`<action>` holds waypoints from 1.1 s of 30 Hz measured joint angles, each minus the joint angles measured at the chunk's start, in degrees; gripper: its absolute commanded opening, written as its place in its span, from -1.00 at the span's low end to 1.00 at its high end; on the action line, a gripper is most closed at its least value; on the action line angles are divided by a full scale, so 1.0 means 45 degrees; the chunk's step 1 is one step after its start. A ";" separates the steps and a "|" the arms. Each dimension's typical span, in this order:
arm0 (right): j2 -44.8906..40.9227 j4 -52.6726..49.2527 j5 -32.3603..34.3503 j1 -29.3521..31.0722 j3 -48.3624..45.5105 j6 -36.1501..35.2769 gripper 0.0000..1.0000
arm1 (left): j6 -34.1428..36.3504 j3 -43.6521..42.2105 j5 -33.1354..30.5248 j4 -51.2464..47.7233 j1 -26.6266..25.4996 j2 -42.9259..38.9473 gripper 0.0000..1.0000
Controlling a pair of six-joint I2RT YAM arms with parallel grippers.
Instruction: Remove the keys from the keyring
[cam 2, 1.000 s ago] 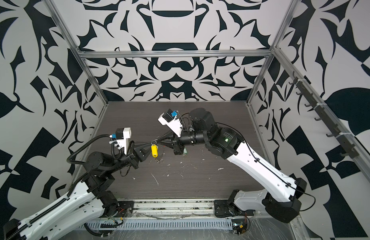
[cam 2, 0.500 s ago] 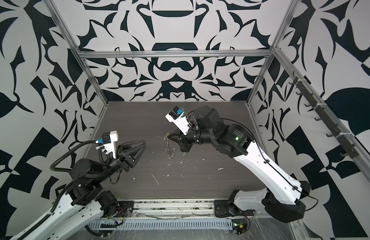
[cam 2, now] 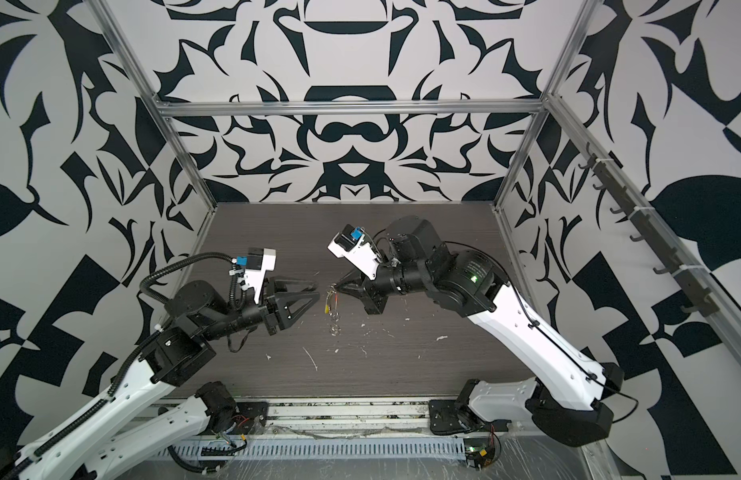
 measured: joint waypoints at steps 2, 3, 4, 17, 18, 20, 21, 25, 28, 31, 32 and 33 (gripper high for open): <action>-0.0053 0.0189 -0.0257 0.0000 -0.0214 -0.0024 -1.00 | 0.0136 0.0010 0.0199 0.0000 0.0000 0.0068 -0.05; -0.0112 0.0316 -0.0369 0.0000 -0.0359 -0.0024 -1.00 | 0.0194 0.0019 0.0301 0.0010 0.0000 0.0102 -0.07; -0.0170 0.0413 -0.0447 0.0000 -0.0481 -0.0024 -1.00 | 0.0223 0.0019 0.0384 0.0034 0.0000 0.0126 -0.10; -0.0801 0.1331 -0.0811 -0.0049 -0.1345 0.0039 -1.00 | 0.0097 0.0287 0.1185 0.0525 0.0000 0.0617 -0.89; -0.0845 0.1394 -0.0801 -0.0058 -0.1418 0.0049 -1.00 | 0.0044 0.0287 0.1200 0.0539 -0.0005 0.0617 -0.93; -0.0957 0.1579 -0.0806 -0.0102 -0.1593 0.0092 -1.00 | -0.0044 0.0287 0.1224 0.0573 0.0000 0.0617 -1.00; -0.1001 0.1661 -0.0806 -0.0107 -0.1671 0.0107 -1.00 | -0.0058 0.0287 0.1219 0.0578 0.0000 0.0617 -1.00; -0.1185 0.2021 -0.0801 -0.0107 -0.1943 0.0223 -1.00 | -0.0126 0.0287 0.1214 0.0636 0.0000 0.0617 -1.00; -0.1365 0.2424 -0.0792 -0.0112 -0.2225 0.0389 -1.00 | -0.0219 0.0287 0.1190 0.0738 0.0000 0.0597 -1.00; -0.1549 0.2851 -0.0753 -0.0141 -0.2506 0.0505 -1.00 | -0.0330 0.0287 0.1137 0.0797 0.0000 0.0515 -1.00; -0.1617 0.3026 -0.0733 -0.0160 -0.2613 0.0573 -1.00 | -0.0374 0.0287 0.1117 0.0811 0.0000 0.0476 -1.00; -0.1676 0.3186 -0.0719 -0.0170 -0.2701 0.0641 -1.00 | -0.0408 0.0282 0.1093 0.0831 0.0000 0.0437 -1.00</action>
